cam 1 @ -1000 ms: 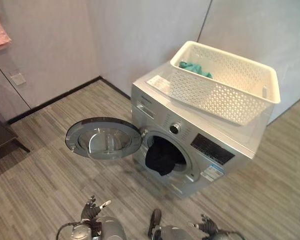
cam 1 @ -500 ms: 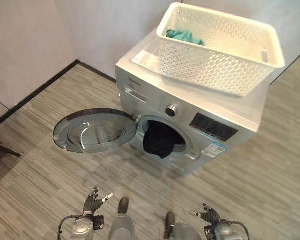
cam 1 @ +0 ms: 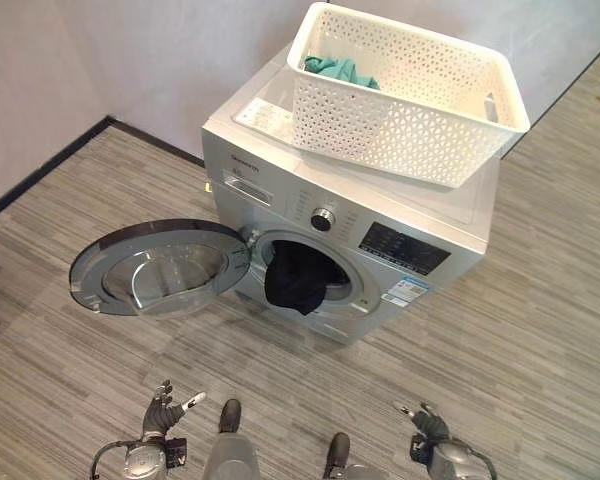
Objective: Grab the laundry basket,head to the washer,open it,put in the laundry and shut it.
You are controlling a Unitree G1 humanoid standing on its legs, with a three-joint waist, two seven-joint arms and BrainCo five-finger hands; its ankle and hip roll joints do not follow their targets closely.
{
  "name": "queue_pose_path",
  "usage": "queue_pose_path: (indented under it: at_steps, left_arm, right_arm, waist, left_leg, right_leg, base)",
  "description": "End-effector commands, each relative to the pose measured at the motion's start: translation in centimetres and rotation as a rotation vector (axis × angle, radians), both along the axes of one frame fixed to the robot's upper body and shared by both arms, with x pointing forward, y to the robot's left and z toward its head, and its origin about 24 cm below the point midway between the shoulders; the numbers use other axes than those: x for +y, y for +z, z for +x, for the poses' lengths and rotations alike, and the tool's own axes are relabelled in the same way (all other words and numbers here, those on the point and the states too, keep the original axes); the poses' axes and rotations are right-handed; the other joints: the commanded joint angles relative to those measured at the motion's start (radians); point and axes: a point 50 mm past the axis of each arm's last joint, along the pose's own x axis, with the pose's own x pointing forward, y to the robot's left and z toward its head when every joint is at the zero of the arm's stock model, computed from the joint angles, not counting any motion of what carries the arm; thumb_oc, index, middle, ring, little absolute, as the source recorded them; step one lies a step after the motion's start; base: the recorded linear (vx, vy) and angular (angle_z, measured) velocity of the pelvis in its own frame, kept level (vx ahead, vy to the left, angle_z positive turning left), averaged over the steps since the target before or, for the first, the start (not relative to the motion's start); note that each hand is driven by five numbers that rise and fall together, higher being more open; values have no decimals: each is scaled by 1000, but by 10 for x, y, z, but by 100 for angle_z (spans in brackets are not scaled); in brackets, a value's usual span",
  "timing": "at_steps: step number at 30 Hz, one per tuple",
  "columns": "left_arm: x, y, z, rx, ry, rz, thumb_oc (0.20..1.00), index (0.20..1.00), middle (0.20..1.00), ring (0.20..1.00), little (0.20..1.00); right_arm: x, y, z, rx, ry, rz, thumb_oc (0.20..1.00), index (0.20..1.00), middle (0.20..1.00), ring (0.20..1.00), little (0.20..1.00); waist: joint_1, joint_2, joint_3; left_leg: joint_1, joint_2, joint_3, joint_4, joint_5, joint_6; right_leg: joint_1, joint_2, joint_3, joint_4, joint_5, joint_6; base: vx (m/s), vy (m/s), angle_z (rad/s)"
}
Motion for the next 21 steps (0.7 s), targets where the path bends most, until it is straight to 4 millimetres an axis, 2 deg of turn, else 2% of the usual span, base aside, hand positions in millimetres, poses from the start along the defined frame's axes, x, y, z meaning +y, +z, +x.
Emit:
queue_pose_path:
  at_steps: [1,2,3,4,5,6,7,8,9,12,14,15,16,17,18,19,20,21]
  left_arm:
    - [4,6,3,-49,2,0,1000,1000,1000,1000,1000]
    - [3,5,3,-51,5,-4,1000,1000,1000,1000,1000]
    - [2,3,0,-45,12,-10,1000,1000,1000,1000,1000]
    - [0,2,-1,-40,14,-19,1000,1000,1000,1000,1000]
    - [-4,-3,-5,-14,12,-39,1000,1000,1000,1000,1000]
    - [-7,-6,-6,-5,7,-50,1000,1000,1000,1000,1000]
    - [-8,-7,-5,0,-6,-51,1000,1000,1000,1000,1000]
    - [-10,-7,-4,5,-26,-51,1000,1000,1000,1000,1000]
    - [-11,-7,-4,5,-25,-52,1000,1000,1000,1000,1000]
    - [-13,-8,-4,19,-67,-46,1000,1000,1000,1000,1000]
    - [-16,-7,-3,21,-113,-45,1000,1000,1000,1000,1000]
    - [-17,-8,-5,28,-132,-45,1000,1000,1000,1000,1000]
    - [-15,-7,-8,40,-153,-37,1000,1000,1000,1000,1000]
    - [-13,-7,-8,40,-153,-34,1000,1000,1000,1000,1000]
    - [-14,-7,-7,35,-146,-40,1000,1000,1000,1000,1000]
    - [-10,-6,-8,40,-145,-30,1000,1000,1000,1000,1000]
    - [-10,-6,-7,31,-126,-42,1000,1000,1000,1000,1000]
    - [-5,-4,-5,27,-122,-36,1000,1000,1000,1000,1000]
  right_arm:
    - [-64,46,25,-207,-136,-220,1000,1000,1000,1000,1000]
    - [-75,61,33,-268,-151,-278,1000,1000,1000,1000,1000]
    - [-89,91,49,-399,-163,-362,1000,1000,1000,1000,1000]
    - [-93,111,58,-484,-158,-422,1000,1000,1000,1000,1000]
    - [-104,171,80,-694,-120,-587,1000,1000,1000,1000,1000]
    - [-103,206,92,-824,-92,-675,1000,1000,1000,1000,1000]
    - [-103,230,99,-901,-72,-744,1000,1000,1000,1000,1000]
    - [-93,283,117,-1070,-10,-870,1000,1000,1000,1000,1000]
    - [-93,284,117,-1070,-9,-870,1000,1000,1000,1000,1000]
    - [-56,363,138,-1351,166,-1018,1000,1000,1000,1000,1000]
    - [-38,403,151,-1444,266,-1110,1000,1000,1000,1000,1000]
    - [-27,430,159,-1492,321,-1168,1000,1000,1000,1000,1000]
    - [-8,466,173,-1522,393,-1255,1000,1000,1000,1000,1000]
    - [3,484,182,-1528,431,-1278,1000,1000,1000,1000,1000]
    - [5,488,184,-1534,438,-1279,1000,1000,1000,1000,1000]
    - [15,500,194,-1511,489,-1290,1000,1000,1000,1000,1000]
    - [26,514,207,-1488,536,-1289,1000,1000,1000,1000,1000]
    - [45,523,233,-1350,641,-1319,1000,1000,1000,1000,1000]
  waist:
    - [-9,30,-45]
    - [-12,31,-49]
    - [-18,34,-53]
    - [-23,36,-58]
    - [-30,39,-64]
    - [-30,42,-68]
    - [-27,42,-75]
    - [-19,44,-79]
    - [-20,45,-81]
    - [2,38,-87]
    - [22,31,-95]
    - [35,25,-96]
    - [65,6,-101]
    - [76,-3,-101]
    - [70,3,-97]
    - [87,-13,-99]
    - [90,-16,-96]
    - [110,-37,-95]
  left_leg:
    - [-24,23,-27,-40,-9,14]
    - [-20,23,-26,-44,-9,14]
    - [-9,24,-24,-46,-16,12]
    - [-9,22,-24,-49,-12,14]
    - [5,20,-25,-50,-22,16]
    - [12,18,-24,-50,-24,17]
    - [12,15,-25,-53,-20,18]
    - [20,12,-25,-49,-19,21]
    - [24,13,-25,-53,-25,19]
    - [36,14,-25,-47,-25,20]
    - [49,13,-27,-50,-34,20]
    - [54,14,-28,-49,-36,18]
    - [60,16,-33,-44,-38,17]
    - [63,18,-35,-41,-40,16]
    - [63,18,-34,-40,-41,16]
    - [63,20,-38,-36,-41,13]
    - [65,20,-39,-32,-42,12]
    - [64,25,-43,-28,-42,9]
  right_leg:
    - [23,-82,17,42,-2,84]
    - [24,-83,18,43,-3,85]
    - [30,-85,18,46,-7,88]
    - [25,-86,18,47,-3,89]
    - [31,-89,19,52,-7,91]
    - [35,-92,18,53,-7,92]
    - [31,-95,18,53,-1,93]
    - [33,-98,17,58,5,92]
    - [37,-97,17,55,-1,93]
    - [43,-102,18,57,7,92]
    - [53,-102,16,55,2,92]
    - [59,-102,15,56,3,92]
    - [66,-100,10,59,2,90]
    - [72,-98,6,60,2,88]
    - [72,-98,7,60,2,89]
    - [76,-97,3,62,3,87]
    - [79,-96,1,63,4,86]
    - [82,-92,-6,68,5,85]
  base:
    - [0,0,0]
    - [32,11,3]
    - [0,0,0]
    - [34,35,-2]
    - [36,46,-3]
    - [46,48,1]
    - [31,53,-2]
    - [42,31,-1]
    - [0,0,0]
    - [44,4,0]
    - [55,3,-3]
    - [31,-2,2]
    - [0,0,0]
    - [22,-12,-7]
    - [11,-13,-6]
    - [0,0,0]
    - [21,-5,14]
    - [19,-1,8]
